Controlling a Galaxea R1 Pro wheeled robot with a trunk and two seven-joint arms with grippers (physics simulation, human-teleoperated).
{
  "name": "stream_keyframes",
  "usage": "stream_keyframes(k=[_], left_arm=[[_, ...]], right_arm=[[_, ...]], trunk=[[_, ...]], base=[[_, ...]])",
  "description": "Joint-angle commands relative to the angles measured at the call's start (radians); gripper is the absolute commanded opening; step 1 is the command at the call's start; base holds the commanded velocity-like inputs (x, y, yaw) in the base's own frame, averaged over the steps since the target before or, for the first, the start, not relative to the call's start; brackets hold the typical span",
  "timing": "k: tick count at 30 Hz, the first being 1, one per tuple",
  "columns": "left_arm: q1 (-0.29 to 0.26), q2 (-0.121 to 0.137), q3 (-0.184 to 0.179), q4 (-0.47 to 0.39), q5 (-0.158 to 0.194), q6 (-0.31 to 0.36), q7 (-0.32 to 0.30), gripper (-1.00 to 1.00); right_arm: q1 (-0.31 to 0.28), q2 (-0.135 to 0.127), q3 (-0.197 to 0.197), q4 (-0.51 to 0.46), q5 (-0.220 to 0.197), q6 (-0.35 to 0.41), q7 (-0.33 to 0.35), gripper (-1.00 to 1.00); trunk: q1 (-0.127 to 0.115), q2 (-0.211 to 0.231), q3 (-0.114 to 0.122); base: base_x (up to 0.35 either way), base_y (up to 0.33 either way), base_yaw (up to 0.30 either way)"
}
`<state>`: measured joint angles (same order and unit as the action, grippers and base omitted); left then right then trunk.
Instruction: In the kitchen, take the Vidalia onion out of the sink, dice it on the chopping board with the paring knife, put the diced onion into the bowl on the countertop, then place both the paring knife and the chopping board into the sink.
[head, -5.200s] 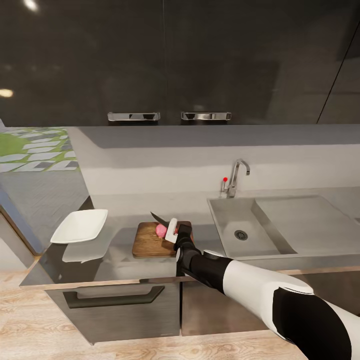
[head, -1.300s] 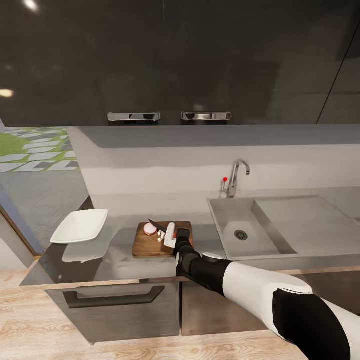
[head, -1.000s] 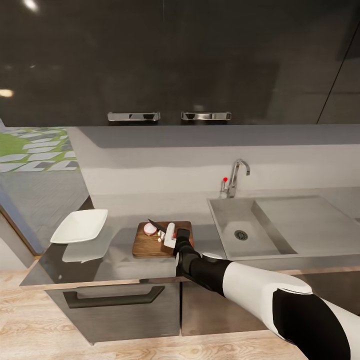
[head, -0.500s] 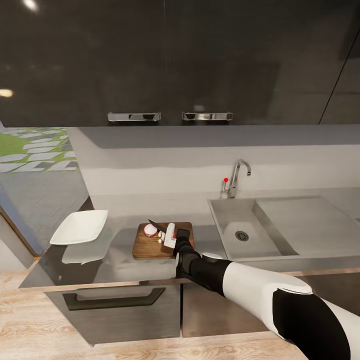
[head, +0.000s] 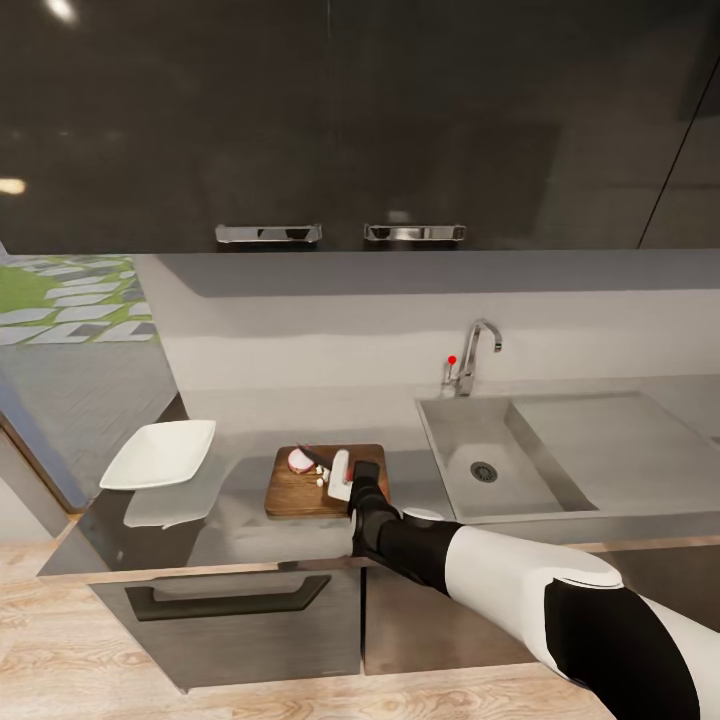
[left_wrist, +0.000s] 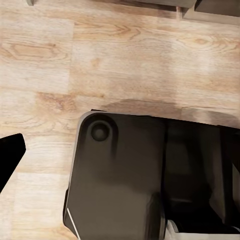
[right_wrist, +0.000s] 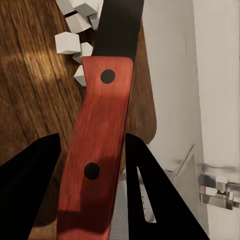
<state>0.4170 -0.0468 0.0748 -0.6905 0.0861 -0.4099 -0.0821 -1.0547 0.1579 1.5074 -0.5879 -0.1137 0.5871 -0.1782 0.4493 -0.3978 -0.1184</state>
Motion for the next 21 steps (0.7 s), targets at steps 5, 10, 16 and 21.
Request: stream_keyframes(k=[5, 10, 16, 21], left_arm=[[0.000, -0.001, 0.003, -0.001, 0.009, 0.000, -0.008, 1.00], [0.000, -0.001, 0.003, -0.001, 0.009, 0.000, -0.008, 1.00], [0.000, -0.001, 0.003, -0.001, 0.009, 0.000, -0.008, 1.00], [0.000, -0.001, 0.003, -0.001, 0.009, 0.000, -0.008, 1.00]], right_arm=[[-0.002, 0.000, 0.008, -0.001, -0.010, 0.005, -0.003, -1.00], [-0.002, 0.001, 0.008, -0.001, -0.011, 0.005, -0.003, -1.00], [-0.002, 0.002, 0.008, -0.001, -0.011, 0.005, -0.002, -1.00], [-0.002, 0.001, 0.008, -0.001, -0.011, 0.005, -0.001, -1.00]], trunk=[[0.001, -0.002, -0.002], [0.001, -0.002, -0.002], [0.001, -0.002, -0.002], [0.001, -0.002, -0.002]], base=[[0.000, 0.000, 0.000], [0.000, 0.000, 0.000], [0.000, 0.000, 0.000], [0.000, 0.000, 0.000]])
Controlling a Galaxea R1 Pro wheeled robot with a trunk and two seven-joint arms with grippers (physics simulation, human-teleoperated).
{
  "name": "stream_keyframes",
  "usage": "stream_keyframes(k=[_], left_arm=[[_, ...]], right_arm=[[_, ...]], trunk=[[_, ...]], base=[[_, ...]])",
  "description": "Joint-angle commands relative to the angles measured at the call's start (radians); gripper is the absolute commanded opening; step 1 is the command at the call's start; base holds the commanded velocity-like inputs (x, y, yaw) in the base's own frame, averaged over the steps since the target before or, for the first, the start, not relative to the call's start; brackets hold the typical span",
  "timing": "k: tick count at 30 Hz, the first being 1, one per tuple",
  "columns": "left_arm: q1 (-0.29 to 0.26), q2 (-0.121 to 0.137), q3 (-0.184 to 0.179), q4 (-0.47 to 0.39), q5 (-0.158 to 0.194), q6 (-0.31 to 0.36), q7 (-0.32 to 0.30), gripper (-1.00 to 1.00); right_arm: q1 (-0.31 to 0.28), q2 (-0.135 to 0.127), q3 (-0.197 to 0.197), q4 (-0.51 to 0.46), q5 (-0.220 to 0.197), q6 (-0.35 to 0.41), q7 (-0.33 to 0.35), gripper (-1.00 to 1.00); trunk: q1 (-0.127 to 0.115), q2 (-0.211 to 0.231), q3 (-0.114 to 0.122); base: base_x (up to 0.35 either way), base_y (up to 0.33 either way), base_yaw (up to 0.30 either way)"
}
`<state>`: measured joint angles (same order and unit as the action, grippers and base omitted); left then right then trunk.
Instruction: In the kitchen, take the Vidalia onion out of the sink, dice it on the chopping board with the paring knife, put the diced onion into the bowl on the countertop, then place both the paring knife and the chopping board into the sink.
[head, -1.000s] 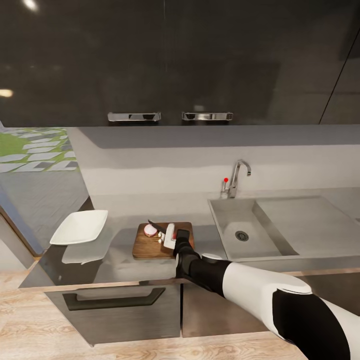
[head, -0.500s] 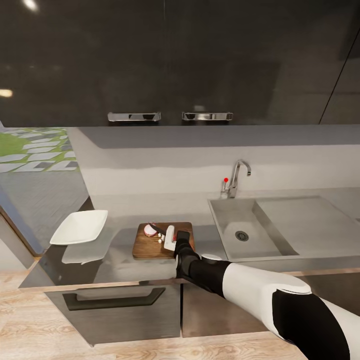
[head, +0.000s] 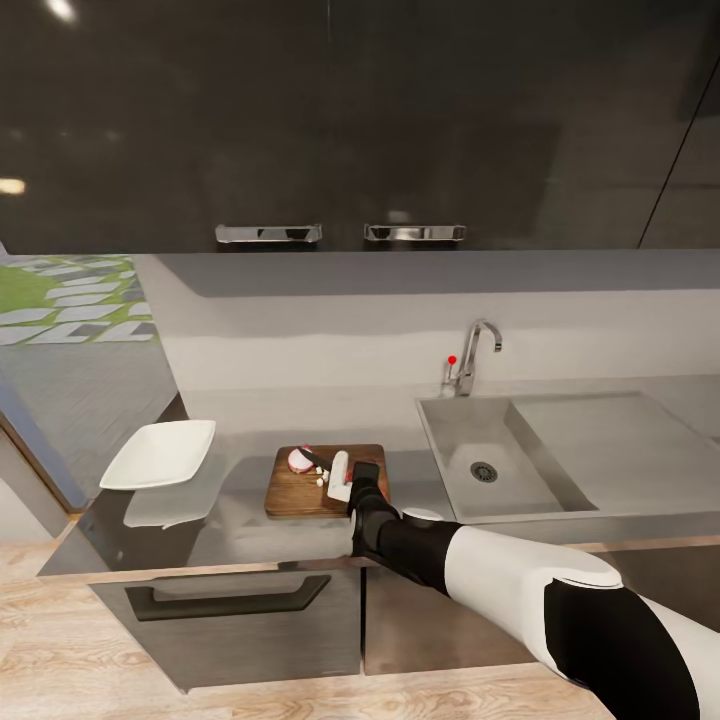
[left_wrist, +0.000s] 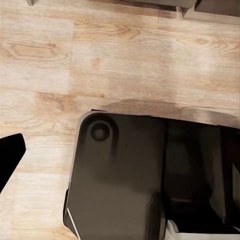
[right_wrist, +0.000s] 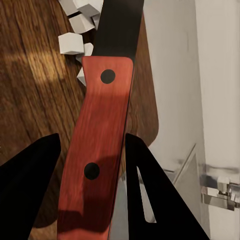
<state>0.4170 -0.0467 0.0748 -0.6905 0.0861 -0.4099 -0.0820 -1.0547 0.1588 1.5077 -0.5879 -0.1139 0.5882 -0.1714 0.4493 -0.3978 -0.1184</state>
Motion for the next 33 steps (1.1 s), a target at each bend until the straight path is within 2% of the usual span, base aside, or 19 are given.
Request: stream_keyframes(k=[1, 7, 10, 33], left_arm=[[0.000, -0.001, 0.003, -0.001, 0.009, 0.000, -0.009, 1.00], [0.000, -0.001, 0.003, -0.001, 0.009, 0.000, -0.009, 1.00], [0.000, -0.001, 0.003, -0.001, 0.009, 0.000, -0.009, 1.00], [0.000, -0.001, 0.003, -0.001, 0.009, 0.000, -0.009, 1.00]], right_arm=[[-0.002, 0.000, 0.008, -0.001, -0.010, 0.005, -0.008, -1.00], [-0.002, 0.000, 0.008, -0.001, -0.010, 0.005, -0.004, -1.00], [-0.002, 0.000, 0.017, -0.001, -0.010, 0.016, 0.023, -1.00], [-0.002, -0.003, 0.015, -0.003, -0.006, 0.013, 0.022, -1.00]], trunk=[[0.001, -0.002, -0.002], [0.001, -0.002, -0.002], [0.001, -0.002, -0.002], [0.001, -0.002, -0.002]], base=[[0.000, 0.000, 0.000], [0.000, 0.000, 0.000], [0.004, 0.006, 0.000], [0.001, 0.001, 0.000]])
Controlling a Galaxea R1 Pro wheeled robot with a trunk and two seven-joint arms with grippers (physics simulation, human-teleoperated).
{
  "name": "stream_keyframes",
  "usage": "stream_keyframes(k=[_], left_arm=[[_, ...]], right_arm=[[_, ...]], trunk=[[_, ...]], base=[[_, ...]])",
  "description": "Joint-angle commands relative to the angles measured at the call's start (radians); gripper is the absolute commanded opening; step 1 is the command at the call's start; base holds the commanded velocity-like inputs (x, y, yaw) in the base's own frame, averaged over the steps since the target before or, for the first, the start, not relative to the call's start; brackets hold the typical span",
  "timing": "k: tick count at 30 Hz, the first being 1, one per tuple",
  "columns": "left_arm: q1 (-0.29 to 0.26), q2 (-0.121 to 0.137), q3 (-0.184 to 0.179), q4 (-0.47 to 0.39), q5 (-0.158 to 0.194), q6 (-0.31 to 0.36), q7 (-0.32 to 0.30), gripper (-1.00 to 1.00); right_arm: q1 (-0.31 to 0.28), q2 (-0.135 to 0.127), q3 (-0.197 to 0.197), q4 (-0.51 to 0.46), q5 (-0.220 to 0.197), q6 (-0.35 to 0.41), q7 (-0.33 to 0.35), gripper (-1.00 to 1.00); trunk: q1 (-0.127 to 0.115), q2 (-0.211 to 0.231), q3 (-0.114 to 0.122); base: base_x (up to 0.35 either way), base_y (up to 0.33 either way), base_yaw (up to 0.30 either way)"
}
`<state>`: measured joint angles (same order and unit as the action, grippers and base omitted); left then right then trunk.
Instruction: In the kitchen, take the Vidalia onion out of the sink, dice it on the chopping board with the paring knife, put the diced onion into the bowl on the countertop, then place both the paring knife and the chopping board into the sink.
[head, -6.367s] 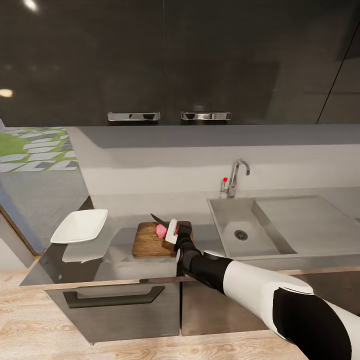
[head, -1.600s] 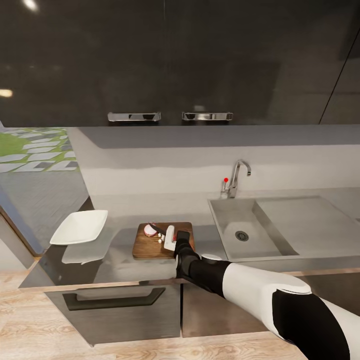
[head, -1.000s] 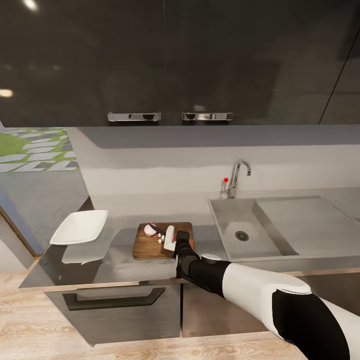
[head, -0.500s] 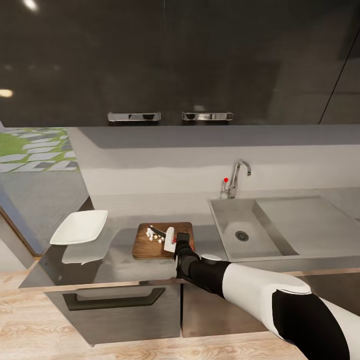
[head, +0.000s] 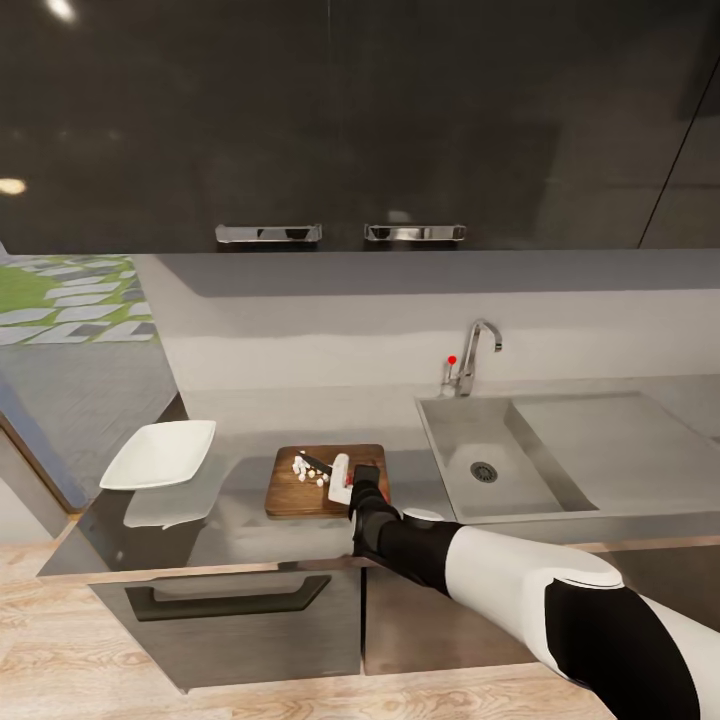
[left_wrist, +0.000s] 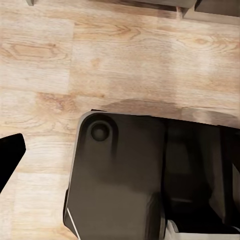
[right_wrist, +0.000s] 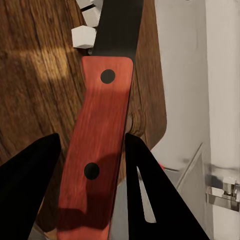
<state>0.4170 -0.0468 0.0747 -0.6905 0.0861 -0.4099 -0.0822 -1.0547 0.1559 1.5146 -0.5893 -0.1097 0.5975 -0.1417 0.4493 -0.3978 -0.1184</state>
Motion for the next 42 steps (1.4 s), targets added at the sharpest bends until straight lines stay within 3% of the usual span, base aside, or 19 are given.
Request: stream_keyframes(k=[1, 12, 14, 16, 21, 24, 30, 31, 35, 37, 42], left_arm=[[0.000, -0.001, 0.003, -0.001, 0.009, 0.000, -0.009, 1.00], [0.000, -0.002, 0.003, -0.001, 0.009, 0.000, -0.009, 1.00], [0.000, -0.002, 0.003, 0.001, 0.009, 0.000, -0.008, 1.00], [0.000, -0.002, 0.003, 0.003, 0.009, 0.000, -0.009, 1.00], [0.000, -0.002, 0.003, 0.005, 0.009, 0.000, -0.008, 1.00], [0.000, -0.002, 0.003, 0.005, 0.009, 0.000, -0.009, 1.00], [0.000, -0.002, 0.003, 0.005, 0.009, 0.000, -0.008, 1.00], [0.000, -0.002, 0.003, 0.005, 0.009, 0.000, -0.008, 1.00], [0.000, -0.002, 0.003, 0.005, 0.009, 0.000, -0.009, 1.00], [0.000, -0.002, 0.003, 0.005, 0.009, 0.000, -0.009, 1.00], [0.000, -0.002, 0.003, 0.006, 0.009, 0.000, -0.008, 1.00]], right_arm=[[-0.002, -0.001, 0.007, -0.002, -0.009, 0.003, -0.008, -1.00], [-0.002, -0.005, -0.010, -0.015, -0.007, -0.002, -0.011, -1.00], [-0.002, -0.005, -0.031, -0.016, -0.007, -0.002, -0.012, -1.00], [-0.002, -0.007, -0.088, -0.017, -0.007, -0.002, -0.010, -1.00], [-0.002, -0.020, -0.284, -0.033, -0.006, -0.002, -0.008, -1.00], [-0.002, -0.037, -0.350, -0.063, -0.005, -0.002, -0.006, -1.00], [-0.002, -0.130, -0.540, -0.248, -0.007, 0.006, 0.056, -1.00], [-0.002, -0.138, -0.557, -0.262, -0.007, 0.007, 0.068, -1.00], [-0.002, -0.209, -0.718, -0.332, -0.009, 0.023, 0.186, -1.00], [-0.002, -0.234, -0.772, -0.340, -0.010, 0.025, 0.231, -1.00], [-0.002, -0.322, -0.932, -0.347, -0.012, 0.027, 0.407, -1.00]], trunk=[[0.001, -0.002, -0.002], [0.001, -0.002, -0.002], [0.001, -0.002, -0.002], [0.001, -0.002, -0.002], [0.001, -0.002, -0.002], [0.001, -0.002, -0.002], [0.001, -0.002, -0.002], [0.001, -0.002, -0.002], [0.001, -0.002, -0.002], [0.001, -0.002, -0.002], [0.001, -0.002, -0.002]], base=[[0.000, 0.000, 0.000], [0.000, 0.000, 0.000], [0.000, 0.000, 0.000], [0.000, 0.000, 0.000], [0.000, 0.000, 0.000], [0.000, 0.000, 0.000], [0.000, 0.000, 0.000], [0.000, 0.000, 0.000], [0.000, 0.000, 0.000], [0.000, 0.000, 0.000], [0.000, 0.000, 0.000]])
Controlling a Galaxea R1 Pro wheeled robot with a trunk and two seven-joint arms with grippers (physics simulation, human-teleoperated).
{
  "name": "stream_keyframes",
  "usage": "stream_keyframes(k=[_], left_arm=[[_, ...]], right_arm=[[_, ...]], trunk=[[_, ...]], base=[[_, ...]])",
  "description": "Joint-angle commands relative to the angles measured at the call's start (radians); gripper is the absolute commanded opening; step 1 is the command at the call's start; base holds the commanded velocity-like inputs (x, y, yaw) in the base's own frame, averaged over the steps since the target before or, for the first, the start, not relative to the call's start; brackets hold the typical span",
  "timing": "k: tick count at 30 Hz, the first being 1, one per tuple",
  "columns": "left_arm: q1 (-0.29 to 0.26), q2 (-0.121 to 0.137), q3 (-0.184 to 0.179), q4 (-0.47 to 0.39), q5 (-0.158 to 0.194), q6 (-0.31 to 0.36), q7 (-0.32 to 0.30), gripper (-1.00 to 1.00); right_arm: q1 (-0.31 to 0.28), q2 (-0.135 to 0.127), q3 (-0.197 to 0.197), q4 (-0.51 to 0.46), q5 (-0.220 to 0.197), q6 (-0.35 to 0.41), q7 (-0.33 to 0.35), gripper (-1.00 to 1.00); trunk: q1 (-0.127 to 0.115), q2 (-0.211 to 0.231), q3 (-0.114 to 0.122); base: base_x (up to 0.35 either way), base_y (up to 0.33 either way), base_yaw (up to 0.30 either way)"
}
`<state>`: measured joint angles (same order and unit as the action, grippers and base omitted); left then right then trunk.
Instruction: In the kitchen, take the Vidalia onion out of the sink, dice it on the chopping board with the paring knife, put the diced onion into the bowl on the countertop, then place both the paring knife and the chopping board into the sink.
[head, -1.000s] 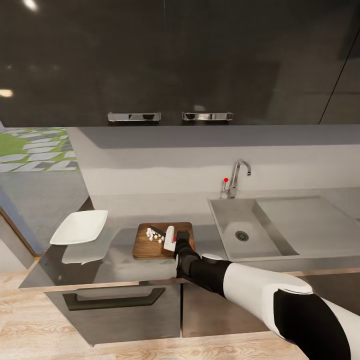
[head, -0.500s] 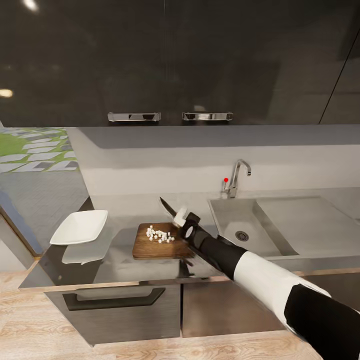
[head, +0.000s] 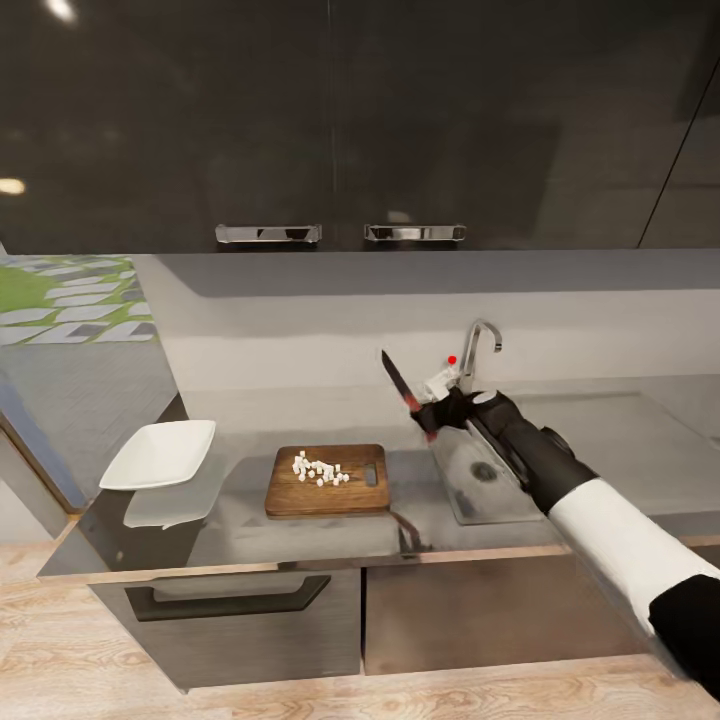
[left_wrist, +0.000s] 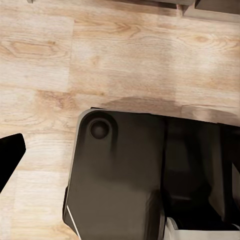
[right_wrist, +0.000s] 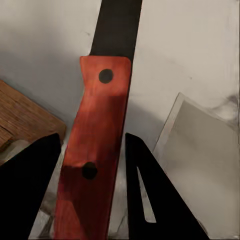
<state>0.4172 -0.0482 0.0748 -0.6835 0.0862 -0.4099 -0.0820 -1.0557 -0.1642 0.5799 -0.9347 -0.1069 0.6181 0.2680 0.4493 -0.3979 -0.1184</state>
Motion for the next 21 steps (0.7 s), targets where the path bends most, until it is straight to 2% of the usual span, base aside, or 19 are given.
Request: stream_keyframes(k=[1, 4, 6, 8, 11, 17, 21], left_arm=[[0.000, -0.001, 0.003, -0.001, 0.009, 0.000, -0.009, 1.00], [0.000, -0.001, 0.003, 0.002, 0.009, 0.000, -0.009, 1.00], [0.000, -0.001, 0.003, 0.003, 0.009, 0.000, -0.008, 1.00], [0.000, -0.001, 0.003, 0.006, 0.009, 0.000, -0.008, 1.00], [0.000, -0.001, 0.003, 0.007, 0.009, 0.000, -0.008, 1.00], [0.000, -0.001, 0.003, 0.018, 0.009, 0.000, -0.008, 1.00], [0.000, -0.001, 0.003, 0.019, 0.009, 0.000, -0.008, 1.00]], right_arm=[[-0.001, -0.021, -0.027, 0.000, -0.015, 0.006, 0.026, -1.00], [-0.001, -0.068, -0.083, 0.016, -0.014, 0.001, 0.093, -1.00], [-0.001, -0.091, -0.094, 0.039, -0.016, -0.001, 0.116, -1.00], [-0.001, -0.113, -0.103, 0.103, -0.018, -0.004, 0.144, -1.00], [-0.001, -0.122, -0.107, 0.185, -0.019, -0.039, 0.160, -1.00], [-0.001, -0.126, -0.109, 0.361, -0.021, -0.199, 0.167, -1.00], [-0.001, -0.127, -0.109, 0.445, -0.061, -0.286, 0.167, -1.00]], trunk=[[0.001, -0.002, -0.002], [0.001, -0.002, -0.002], [0.001, -0.002, -0.002], [0.001, -0.002, -0.002], [0.001, -0.002, -0.002], [0.001, -0.002, -0.002], [0.001, -0.002, -0.002]], base=[[0.000, 0.000, 0.000], [0.000, 0.000, 0.000], [0.000, 0.000, 0.000], [0.000, 0.000, 0.000], [0.000, 0.000, 0.000], [0.000, 0.000, 0.000], [0.000, 0.000, 0.000]])
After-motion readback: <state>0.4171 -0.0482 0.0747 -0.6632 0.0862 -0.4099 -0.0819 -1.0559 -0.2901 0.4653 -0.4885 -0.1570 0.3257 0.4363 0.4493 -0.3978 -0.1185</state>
